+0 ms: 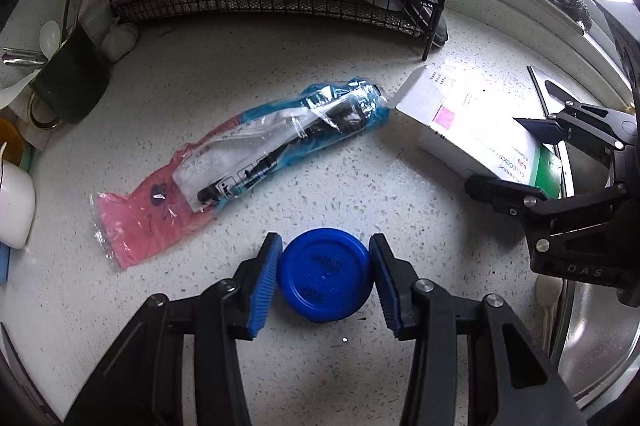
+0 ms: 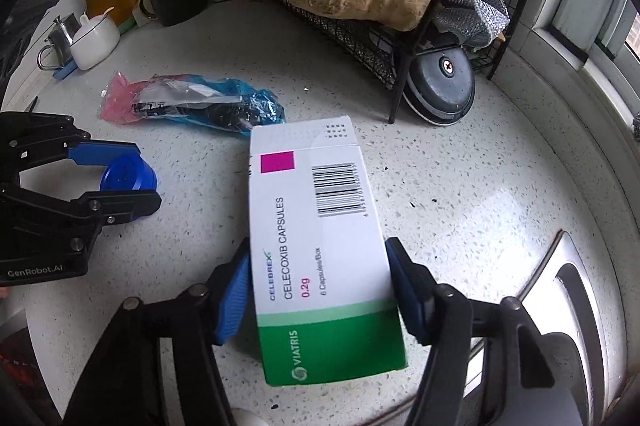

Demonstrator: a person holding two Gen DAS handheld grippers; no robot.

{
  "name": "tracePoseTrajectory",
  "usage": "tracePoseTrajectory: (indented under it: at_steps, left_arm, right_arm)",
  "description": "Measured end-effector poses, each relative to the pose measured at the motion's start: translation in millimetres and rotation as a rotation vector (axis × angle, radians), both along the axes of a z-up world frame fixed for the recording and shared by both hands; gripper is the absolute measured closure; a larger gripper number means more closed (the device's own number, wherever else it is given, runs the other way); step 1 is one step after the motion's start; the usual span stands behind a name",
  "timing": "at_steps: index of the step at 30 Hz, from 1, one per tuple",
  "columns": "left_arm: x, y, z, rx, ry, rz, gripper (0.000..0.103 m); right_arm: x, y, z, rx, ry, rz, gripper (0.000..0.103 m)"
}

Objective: Collect trash
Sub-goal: 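Grasp the blue lid with the left tool while the right tool grasps the medicine box, then lift the blue lid and medicine box and lower them toward the red bin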

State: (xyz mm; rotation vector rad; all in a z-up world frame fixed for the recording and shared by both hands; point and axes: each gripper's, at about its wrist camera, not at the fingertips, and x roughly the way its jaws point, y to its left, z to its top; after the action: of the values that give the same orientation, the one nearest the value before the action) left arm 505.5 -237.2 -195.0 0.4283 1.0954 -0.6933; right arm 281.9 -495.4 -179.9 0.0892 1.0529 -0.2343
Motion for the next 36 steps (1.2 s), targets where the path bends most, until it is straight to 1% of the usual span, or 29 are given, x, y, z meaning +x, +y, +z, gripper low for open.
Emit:
tracePoseTrajectory:
  at_steps: [4, 5, 8, 12, 17, 21, 26, 36]
  left_arm:
    - [-8.5, 10.5, 5.0, -0.013, -0.008, 0.014, 0.061]
    - [-10.6, 15.6, 7.2, -0.017, -0.01, 0.021, 0.061]
    - [-19.2, 30.2, 15.3, -0.032, -0.016, 0.043, 0.061]
    - [-32.9, 49.8, 27.2, -0.049, -0.033, 0.067, 0.061]
    - [-59.5, 86.0, 47.6, -0.069, -0.058, 0.098, 0.061]
    - [-88.1, 116.6, 54.9, -0.07, -0.071, 0.138, 0.061]
    - [-124.3, 158.2, 56.9, -0.071, -0.081, 0.186, 0.061]
    - [-229.1, 235.6, 55.4, -0.048, -0.085, 0.249, 0.061]
  right_arm:
    - [-4.3, 14.4, 4.7, -0.001, -0.027, 0.018, 0.044]
    - [-6.1, 20.1, 8.0, -0.014, -0.038, 0.024, 0.044]
    - [-12.8, 31.3, 17.2, -0.002, -0.056, 0.033, 0.044]
    - [-19.8, 56.1, 33.5, -0.027, -0.08, 0.047, 0.044]
    - [-33.8, 88.8, 53.3, -0.035, -0.111, 0.069, 0.044]
    - [-47.8, 122.8, 61.6, -0.028, -0.127, 0.091, 0.044]
    - [-72.7, 167.9, 67.5, -0.022, -0.138, 0.126, 0.044]
    - [-131.2, 248.9, 62.7, 0.01, -0.138, 0.189, 0.044]
